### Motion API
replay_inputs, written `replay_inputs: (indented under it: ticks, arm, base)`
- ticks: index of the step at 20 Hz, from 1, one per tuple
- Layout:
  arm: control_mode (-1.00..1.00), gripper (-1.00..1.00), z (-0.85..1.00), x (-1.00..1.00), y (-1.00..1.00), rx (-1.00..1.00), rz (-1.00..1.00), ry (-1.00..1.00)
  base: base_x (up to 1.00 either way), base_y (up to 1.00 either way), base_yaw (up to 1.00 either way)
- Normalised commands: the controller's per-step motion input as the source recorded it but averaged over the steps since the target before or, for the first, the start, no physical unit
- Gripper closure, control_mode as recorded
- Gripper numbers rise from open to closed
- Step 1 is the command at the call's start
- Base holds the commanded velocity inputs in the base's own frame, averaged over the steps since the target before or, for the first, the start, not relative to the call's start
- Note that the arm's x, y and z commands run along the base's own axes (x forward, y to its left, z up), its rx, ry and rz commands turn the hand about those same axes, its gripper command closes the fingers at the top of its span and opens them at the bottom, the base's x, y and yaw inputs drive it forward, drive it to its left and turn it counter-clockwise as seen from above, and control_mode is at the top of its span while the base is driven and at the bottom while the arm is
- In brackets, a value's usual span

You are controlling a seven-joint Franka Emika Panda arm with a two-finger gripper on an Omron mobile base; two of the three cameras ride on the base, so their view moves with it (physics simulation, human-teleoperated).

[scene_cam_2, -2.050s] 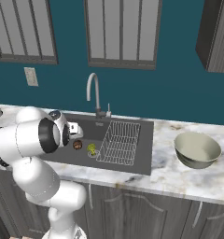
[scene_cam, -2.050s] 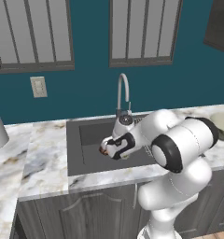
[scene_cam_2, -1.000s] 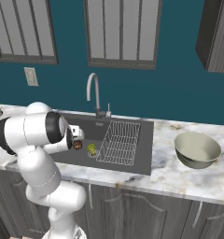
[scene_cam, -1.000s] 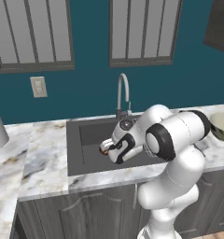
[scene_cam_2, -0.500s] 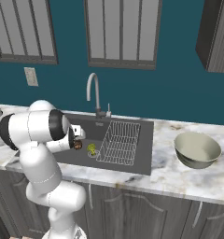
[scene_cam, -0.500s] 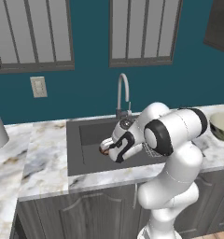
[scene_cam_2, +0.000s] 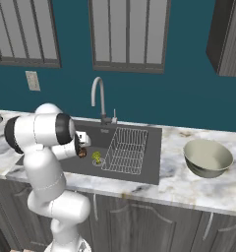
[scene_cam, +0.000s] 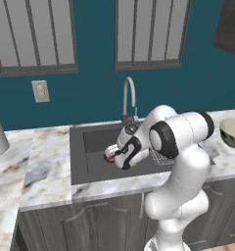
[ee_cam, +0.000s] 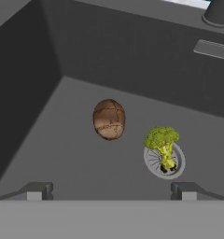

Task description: Remove the broccoli and potato from the sink. Then move the bowl and cup from the counter to the sink for washing.

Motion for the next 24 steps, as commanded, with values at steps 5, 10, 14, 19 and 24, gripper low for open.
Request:
replay_inputs:
  ticks: [5,10,14,19,24]
  arm:
    - [-1.00,-1.00,-0.15,0.08,0.07,0.00,0.00,0.00]
    - [-1.00,-1.00,-0.17,0.07,0.07,0.00,0.00,0.00]
    - [-1.00,-1.00,-0.17,0.07,0.07,0.00,0.00,0.00]
    - [-1.00,-1.00,-0.17,0.08,0.07,0.00,0.00,0.00]
    - [-1.00,-1.00,-0.16,0.06,0.07,0.00,0.00,0.00]
  base:
    - [0.00,0.00,0.00]
    - [0.00,0.00,0.00]
    - [0.00,0.00,0.00]
    - [0.00,0.00,0.00]
    - [0.00,0.00,0.00]
